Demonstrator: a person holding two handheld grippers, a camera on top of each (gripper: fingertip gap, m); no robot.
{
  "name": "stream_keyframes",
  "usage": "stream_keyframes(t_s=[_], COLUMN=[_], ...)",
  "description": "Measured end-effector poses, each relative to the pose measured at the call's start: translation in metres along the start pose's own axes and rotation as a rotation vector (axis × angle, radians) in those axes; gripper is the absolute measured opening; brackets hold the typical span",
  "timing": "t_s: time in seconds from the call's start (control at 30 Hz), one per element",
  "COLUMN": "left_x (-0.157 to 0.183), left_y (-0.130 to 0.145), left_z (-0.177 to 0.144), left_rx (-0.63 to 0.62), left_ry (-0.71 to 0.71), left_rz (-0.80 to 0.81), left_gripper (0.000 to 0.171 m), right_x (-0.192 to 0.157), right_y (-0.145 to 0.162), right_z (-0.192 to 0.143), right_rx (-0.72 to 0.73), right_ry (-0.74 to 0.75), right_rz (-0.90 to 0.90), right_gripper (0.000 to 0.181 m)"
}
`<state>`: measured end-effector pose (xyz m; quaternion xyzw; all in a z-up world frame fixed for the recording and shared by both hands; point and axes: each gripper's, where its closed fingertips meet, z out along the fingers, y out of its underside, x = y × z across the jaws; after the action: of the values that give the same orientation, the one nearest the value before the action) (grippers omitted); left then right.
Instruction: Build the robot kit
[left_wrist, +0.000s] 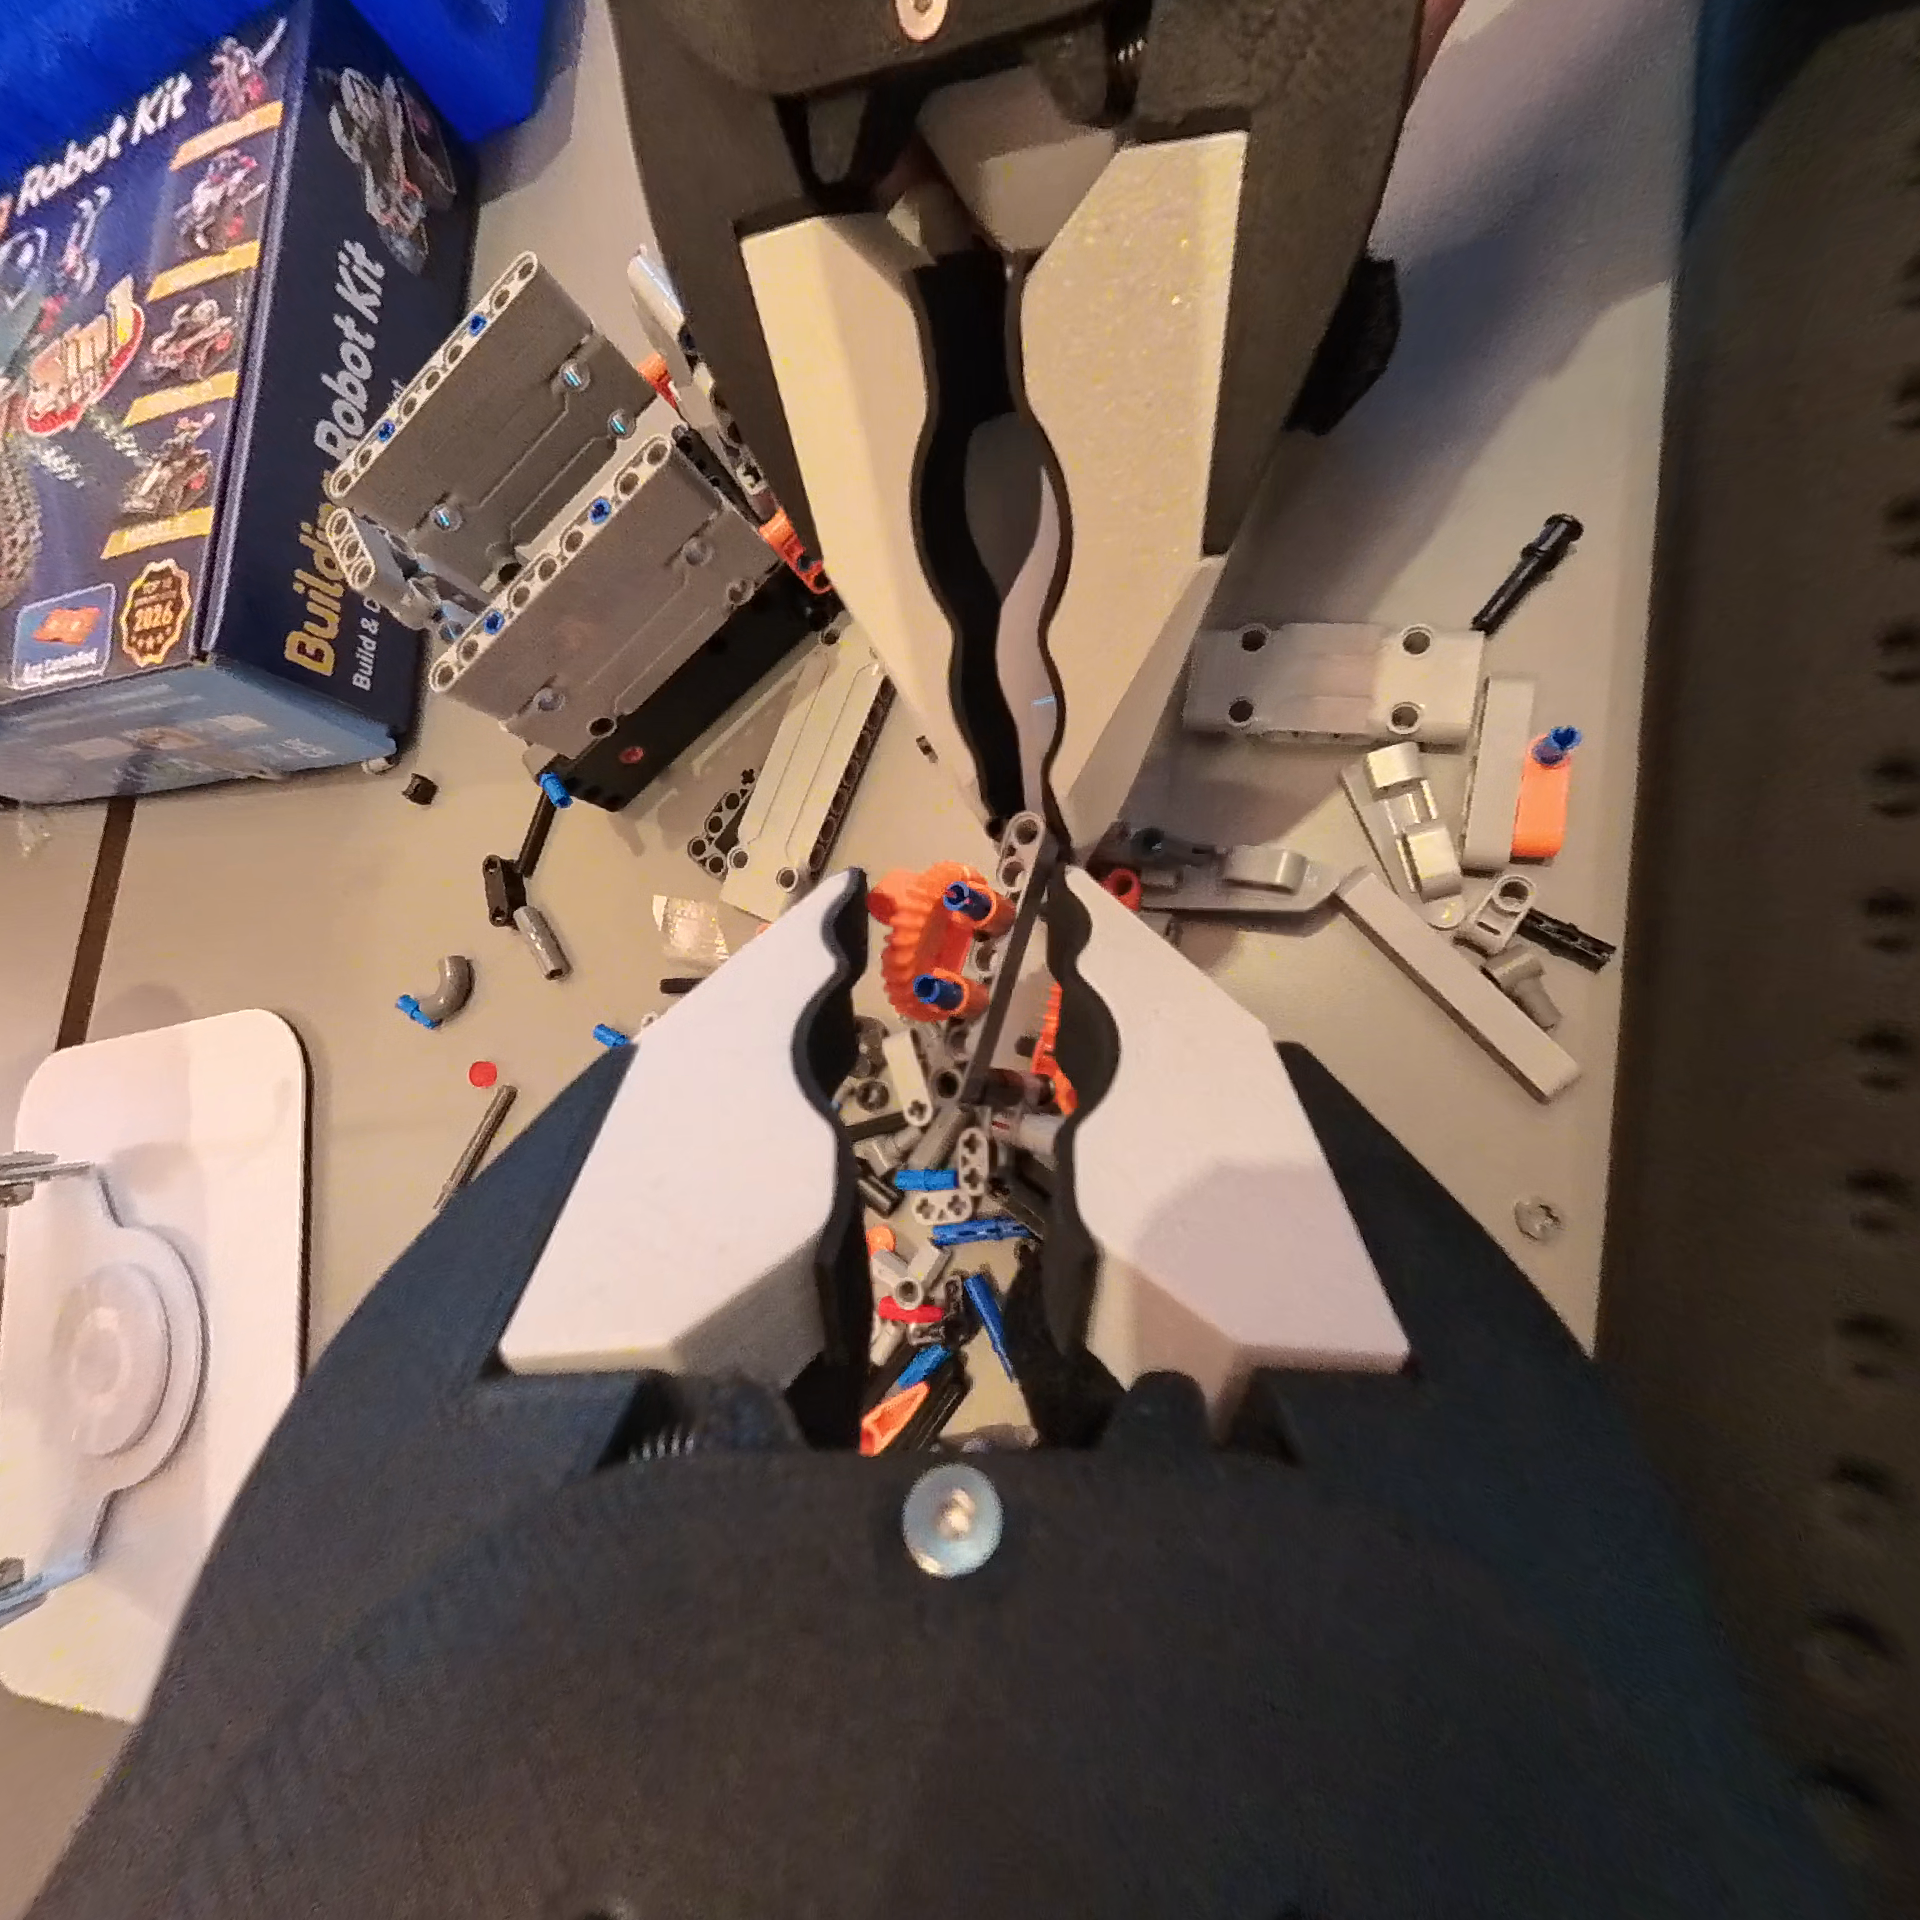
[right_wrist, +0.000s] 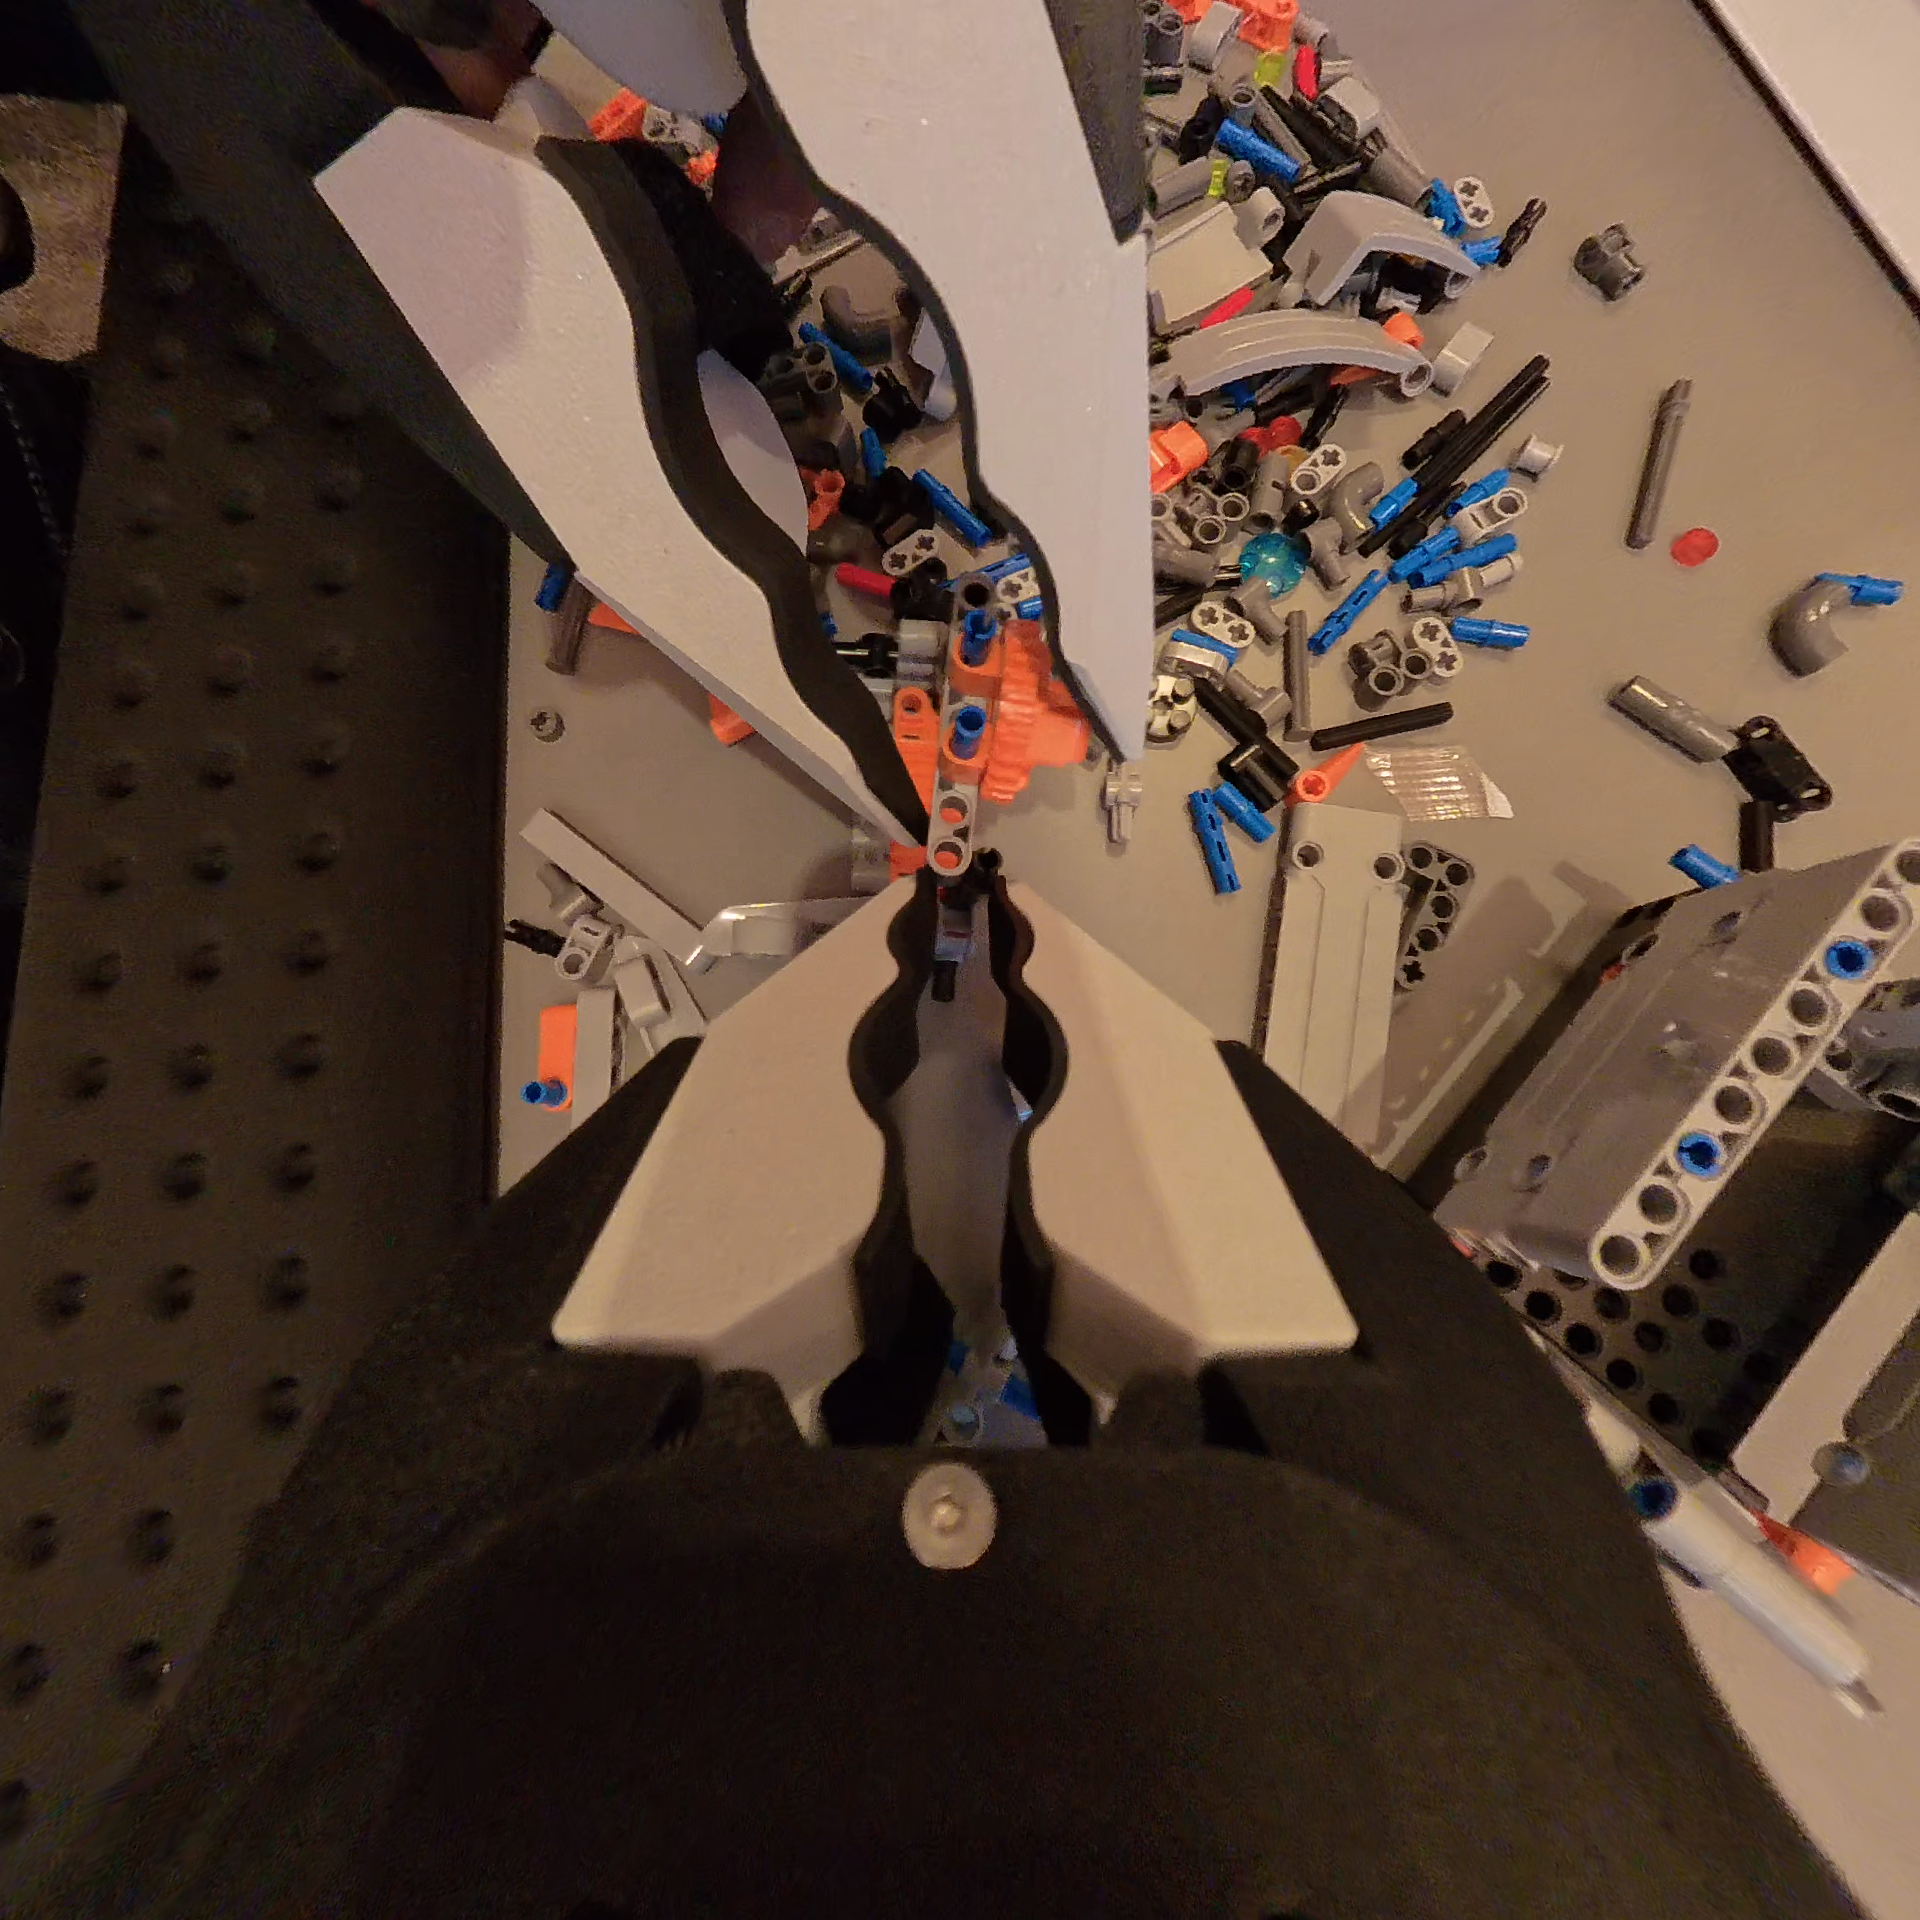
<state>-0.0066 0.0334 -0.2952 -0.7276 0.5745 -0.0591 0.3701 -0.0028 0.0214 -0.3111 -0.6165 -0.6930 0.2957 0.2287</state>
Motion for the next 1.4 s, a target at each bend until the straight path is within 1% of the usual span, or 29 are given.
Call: stream_keyframes(t_s=[0.1,0.13,0.33,0.47,0.6,0.87,0.93,0.97,1.07,1.27,1.4], left_x=[0.0005,-0.0005,-0.0033,-0.0024,0.0002,0.0019,0.0018,0.0018,0.0023,0.0017,0.0019], left_y=[-0.0031,-0.0055,-0.0025,-0.0033,-0.0051,-0.0024,-0.0017,-0.0015,-0.0009,0.0002,0.0002], left_z=[-0.0013,-0.0031,-0.0024,-0.0026,-0.0022,-0.0036,-0.0037,-0.0038,-0.0042,-0.0048,-0.0044], left_rx=[0.044,0.068,0.070,0.075,0.100,0.094,0.095,0.097,0.088,0.068,0.068], left_ry=[-0.019,-0.027,-0.048,-0.024,0.008,0.019,0.024,0.027,0.041,0.040,0.042], left_rz=[-0.018,-0.030,-0.043,-0.036,-0.049,-0.048,-0.053,-0.055,-0.054,-0.038,-0.044], left_gripper=[0.025,0.024,0.024,0.024,0.024,0.024,0.023,0.023,0.024,0.024,0.023], right_x=[0.0037,0.0020,0.0011,0.0002,0.0002,-0.0013,-0.0019,-0.0015,-0.0020,-0.0026,-0.0045], right_y=[0.0010,0.0012,-0.0010,-0.0013,-0.0018,-0.0026,-0.0019,-0.0029,-0.0009,-0.0018,-0.0014], right_z=[-0.0017,-0.0016,0.0008,0.0012,0.0016,0.0029,0.0002,-0.0013,0.0012,0.0027,0.0027], right_rx=[0.013,0.025,0.029,0.031,0.043,0.059,0.060,0.068,0.055,0.047,0.023], right_ry=[0.022,0.007,0.030,0.018,-0.008,0.005,-0.005,-0.002,-0.006,0.000,0.014], right_rz=[0.018,0.035,0.005,0.007,0.057,0.029,0.037,0.038,0.039,0.032,-0.008], right_gripper=[0.005,0.005,0.005,0.005,0.005,0.005,0.011,0.011,0.004,0.002,0.000])
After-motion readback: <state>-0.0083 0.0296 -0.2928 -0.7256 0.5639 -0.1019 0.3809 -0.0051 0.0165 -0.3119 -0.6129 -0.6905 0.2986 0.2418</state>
